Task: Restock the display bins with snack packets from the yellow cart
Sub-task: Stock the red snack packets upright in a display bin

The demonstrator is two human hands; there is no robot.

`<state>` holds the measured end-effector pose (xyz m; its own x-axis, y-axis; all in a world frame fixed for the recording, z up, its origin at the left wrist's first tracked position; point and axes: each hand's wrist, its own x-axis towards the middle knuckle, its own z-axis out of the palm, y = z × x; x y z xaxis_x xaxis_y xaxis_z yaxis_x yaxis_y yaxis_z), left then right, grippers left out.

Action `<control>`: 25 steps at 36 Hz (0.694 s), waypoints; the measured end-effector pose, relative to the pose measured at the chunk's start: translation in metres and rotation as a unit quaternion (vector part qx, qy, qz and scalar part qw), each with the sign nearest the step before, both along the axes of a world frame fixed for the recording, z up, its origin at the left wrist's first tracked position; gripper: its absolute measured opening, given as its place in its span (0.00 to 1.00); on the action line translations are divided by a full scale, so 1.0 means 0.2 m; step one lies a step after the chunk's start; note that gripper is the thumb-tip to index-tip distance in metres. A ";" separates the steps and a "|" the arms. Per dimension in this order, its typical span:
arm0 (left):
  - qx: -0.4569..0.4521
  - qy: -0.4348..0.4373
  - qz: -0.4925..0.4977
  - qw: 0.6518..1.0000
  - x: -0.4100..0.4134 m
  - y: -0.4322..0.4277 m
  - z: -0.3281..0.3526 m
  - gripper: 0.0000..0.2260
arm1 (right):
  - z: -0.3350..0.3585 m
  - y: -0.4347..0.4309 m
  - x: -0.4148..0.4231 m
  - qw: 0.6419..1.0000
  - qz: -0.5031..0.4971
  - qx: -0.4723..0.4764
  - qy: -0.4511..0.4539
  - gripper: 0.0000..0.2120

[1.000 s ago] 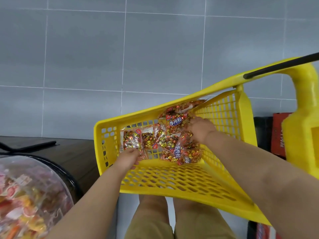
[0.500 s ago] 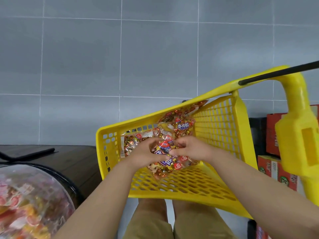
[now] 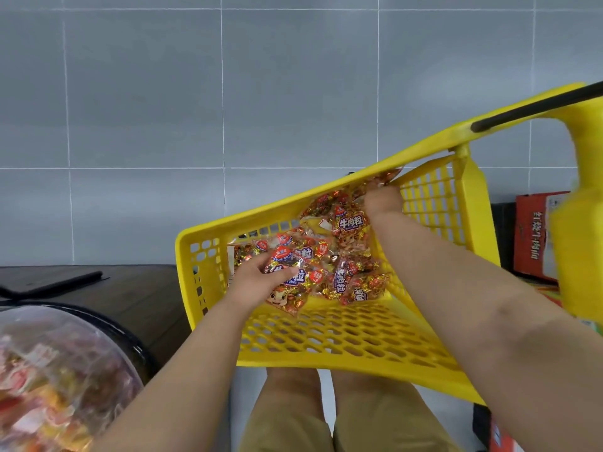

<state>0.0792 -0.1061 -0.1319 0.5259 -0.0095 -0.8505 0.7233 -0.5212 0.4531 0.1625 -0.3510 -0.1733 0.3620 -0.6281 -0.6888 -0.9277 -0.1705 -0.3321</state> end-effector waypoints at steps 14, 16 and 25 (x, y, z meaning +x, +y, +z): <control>0.000 0.019 0.089 0.996 0.00 -0.05 0.01 0.43 | 0.13 0.00 -0.30 0.978 0.165 0.008 -0.127 0.11; 0.003 0.025 0.114 0.993 0.00 -0.05 0.02 0.43 | 0.17 0.00 -0.36 0.975 0.162 0.038 -0.147 0.13; -0.028 0.023 0.171 0.985 -0.01 0.05 0.16 0.43 | 0.46 0.06 -0.47 0.931 0.251 0.109 -0.241 0.07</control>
